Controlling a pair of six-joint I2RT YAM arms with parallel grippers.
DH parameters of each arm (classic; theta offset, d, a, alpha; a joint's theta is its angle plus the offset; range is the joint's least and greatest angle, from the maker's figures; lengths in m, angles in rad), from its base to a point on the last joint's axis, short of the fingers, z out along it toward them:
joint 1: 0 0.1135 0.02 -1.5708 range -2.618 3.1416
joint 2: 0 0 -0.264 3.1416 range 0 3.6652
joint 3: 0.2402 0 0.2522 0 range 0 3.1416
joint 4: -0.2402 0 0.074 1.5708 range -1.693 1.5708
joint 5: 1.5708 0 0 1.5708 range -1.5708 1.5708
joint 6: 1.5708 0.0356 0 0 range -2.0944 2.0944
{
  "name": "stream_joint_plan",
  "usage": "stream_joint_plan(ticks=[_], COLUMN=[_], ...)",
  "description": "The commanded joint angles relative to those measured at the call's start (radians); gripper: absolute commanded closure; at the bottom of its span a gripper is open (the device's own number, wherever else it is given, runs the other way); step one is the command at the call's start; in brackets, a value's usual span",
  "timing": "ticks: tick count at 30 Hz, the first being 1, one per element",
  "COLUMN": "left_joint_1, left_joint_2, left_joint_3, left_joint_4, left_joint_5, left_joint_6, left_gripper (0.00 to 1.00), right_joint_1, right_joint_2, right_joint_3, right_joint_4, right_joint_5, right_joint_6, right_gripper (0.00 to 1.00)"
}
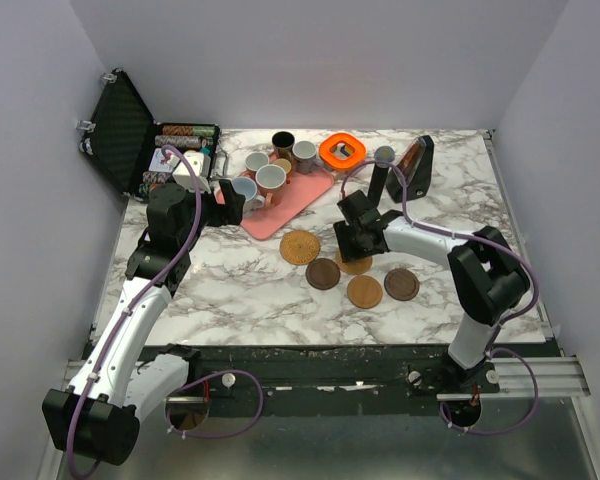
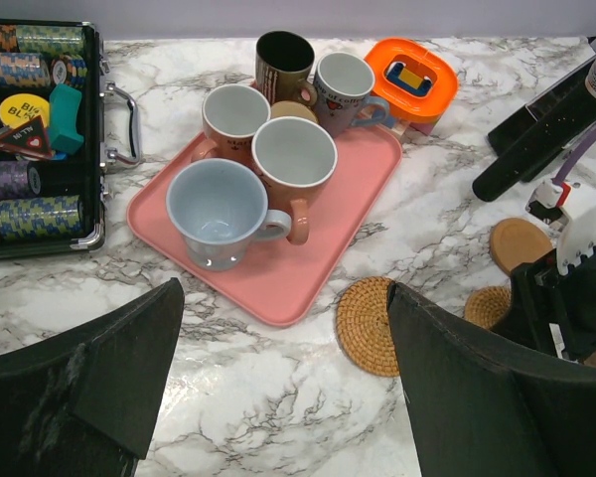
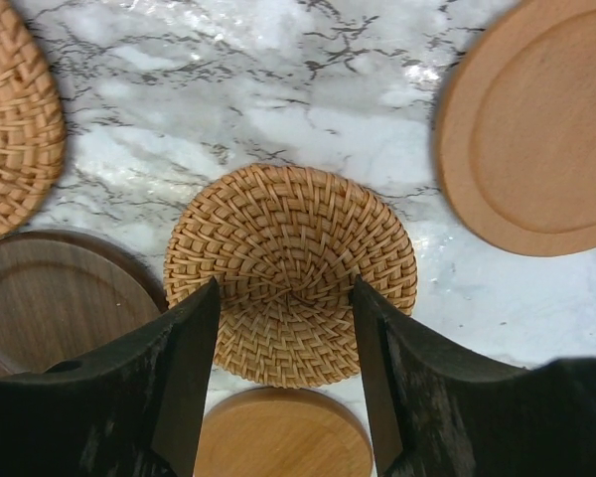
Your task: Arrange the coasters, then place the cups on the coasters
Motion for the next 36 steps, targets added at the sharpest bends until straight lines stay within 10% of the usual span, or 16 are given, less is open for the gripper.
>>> stream_joint_plan(ticks=[1,36], left_joint_1=[-0.007,-0.012], left_joint_2=[-0.011,-0.013], left_joint_3=[-0.012,-0.016], left_joint_4=[0.022,0.026], left_joint_5=[-0.009,-0.006], left_joint_6=[0.003,-0.001], left_gripper=[0.09,0.09], right_joint_1=[0.066,0.351], right_joint_2=[0.06,0.137], right_joint_3=[-0.095,0.048], right_joint_4=[-0.047,-0.073], right_joint_5=[-0.094,-0.169], right_joint_6=[0.065,0.143], right_gripper=[0.37,0.39])
